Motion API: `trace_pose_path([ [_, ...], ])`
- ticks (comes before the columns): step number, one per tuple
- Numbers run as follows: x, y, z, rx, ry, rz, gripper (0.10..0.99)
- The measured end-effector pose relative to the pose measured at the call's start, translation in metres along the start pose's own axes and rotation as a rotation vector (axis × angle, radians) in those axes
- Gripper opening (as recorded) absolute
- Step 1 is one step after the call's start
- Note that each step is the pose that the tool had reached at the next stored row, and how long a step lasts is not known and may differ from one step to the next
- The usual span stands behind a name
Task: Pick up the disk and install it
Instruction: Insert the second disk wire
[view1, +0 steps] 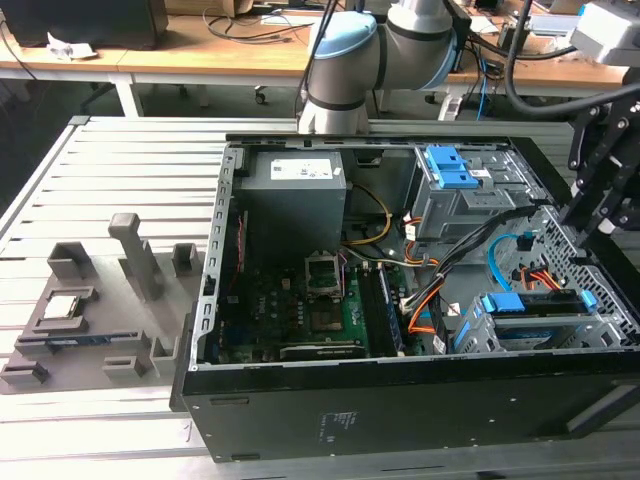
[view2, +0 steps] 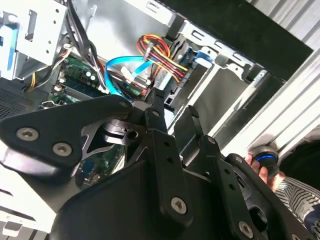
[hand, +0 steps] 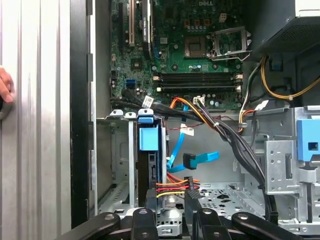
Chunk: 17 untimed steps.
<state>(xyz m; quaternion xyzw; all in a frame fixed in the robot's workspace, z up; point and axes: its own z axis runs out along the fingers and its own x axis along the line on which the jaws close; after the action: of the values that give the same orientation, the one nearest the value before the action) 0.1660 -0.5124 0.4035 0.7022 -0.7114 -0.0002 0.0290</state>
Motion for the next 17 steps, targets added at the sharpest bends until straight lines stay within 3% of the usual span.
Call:
trace_pose_path([
  [3, -0.0027, 0.0030, 0.0018, 0.000, -0.0002, -0.002, 0.361],
  [9, -0.0095, 0.0164, 0.0139, 0.001, 0.0007, -0.012, 0.361],
  [14, -0.0194, 0.0249, 0.0203, 0.001, 0.0027, -0.025, 0.361],
  [17, -0.0202, 0.0290, 0.0229, 0.001, 0.0029, -0.035, 0.361],
])
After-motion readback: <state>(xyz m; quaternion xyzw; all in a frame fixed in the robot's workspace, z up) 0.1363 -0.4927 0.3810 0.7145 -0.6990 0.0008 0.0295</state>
